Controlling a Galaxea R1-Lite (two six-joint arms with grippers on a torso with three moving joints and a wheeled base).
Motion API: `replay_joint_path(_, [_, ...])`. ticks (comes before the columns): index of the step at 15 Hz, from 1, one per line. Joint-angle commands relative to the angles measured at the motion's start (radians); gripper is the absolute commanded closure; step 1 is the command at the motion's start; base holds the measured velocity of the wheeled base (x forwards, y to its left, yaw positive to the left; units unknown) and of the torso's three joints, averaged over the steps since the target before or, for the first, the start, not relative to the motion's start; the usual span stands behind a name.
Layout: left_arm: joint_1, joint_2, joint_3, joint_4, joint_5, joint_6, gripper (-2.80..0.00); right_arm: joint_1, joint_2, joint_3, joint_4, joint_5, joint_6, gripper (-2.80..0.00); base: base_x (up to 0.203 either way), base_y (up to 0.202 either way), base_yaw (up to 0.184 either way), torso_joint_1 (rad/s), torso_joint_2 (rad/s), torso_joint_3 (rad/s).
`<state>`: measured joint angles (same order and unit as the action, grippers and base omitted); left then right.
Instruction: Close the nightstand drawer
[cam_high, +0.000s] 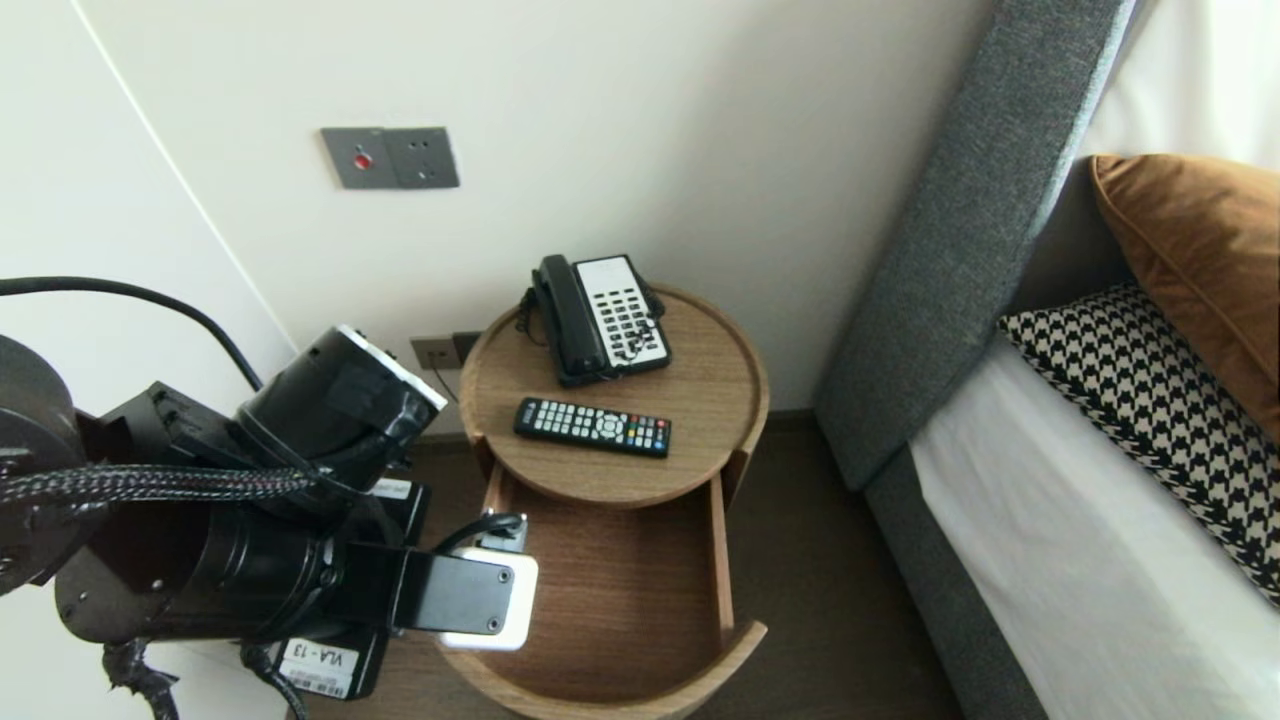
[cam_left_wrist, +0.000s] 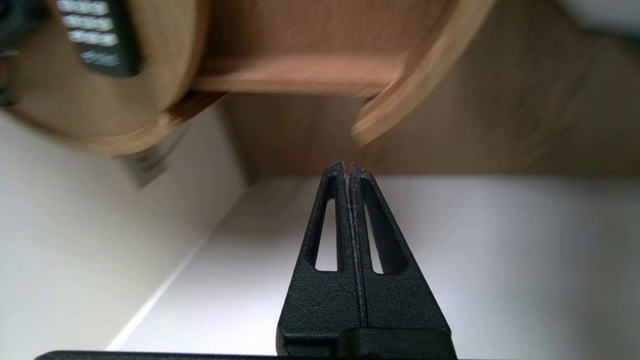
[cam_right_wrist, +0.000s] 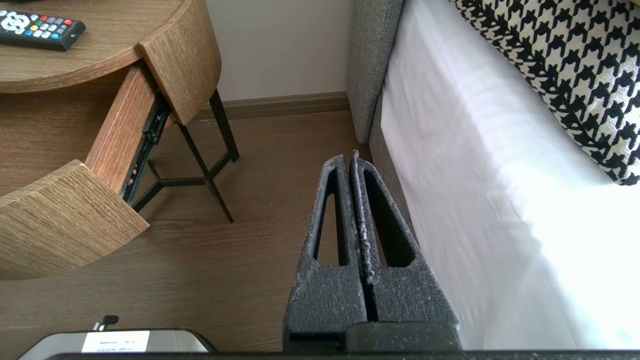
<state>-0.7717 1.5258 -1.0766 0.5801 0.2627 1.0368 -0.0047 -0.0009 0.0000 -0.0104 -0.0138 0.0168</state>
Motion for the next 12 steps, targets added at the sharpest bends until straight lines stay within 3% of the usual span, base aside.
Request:
replay_joint_path(1, [-0.012,-0.021,0.02,-0.001,-0.017,-0.145,0.0,0.0,-0.008,0.005,0.0,0.002,0.0,0.0,0.0,0.0,0.0,0.0,0.0,0.0])
replay_joint_path(5, [-0.039,0.014,0.028,0.03,-0.045,-0.686,0.0,0.0,-0.008,0.005,0.0,0.0,0.0,0.0,0.0,0.0,0.0,0.0,0.0,0.0])
replay_joint_path(6, [-0.047,0.012,0.08,0.061,-0.078,-0.74,0.0,0.0,-0.008,0.005,0.0,0.0,0.0,0.0,0.0,0.0,0.0,0.0,0.0,0.0])
replay_joint_path(8, [-0.074,-0.01,0.184,0.097,-0.15,-0.758,0.0,0.0,-0.008,0.005,0.0,0.0,0.0,0.0,0.0,0.0,0.0,0.0,0.0,0.0])
replay_joint_path(12, [-0.118,-0.003,0.27,0.046,-0.194,-0.878,0.0,0.0,-0.008,0.005,0.0,0.0,0.0,0.0,0.0,0.0,0.0,0.0,0.0,0.0])
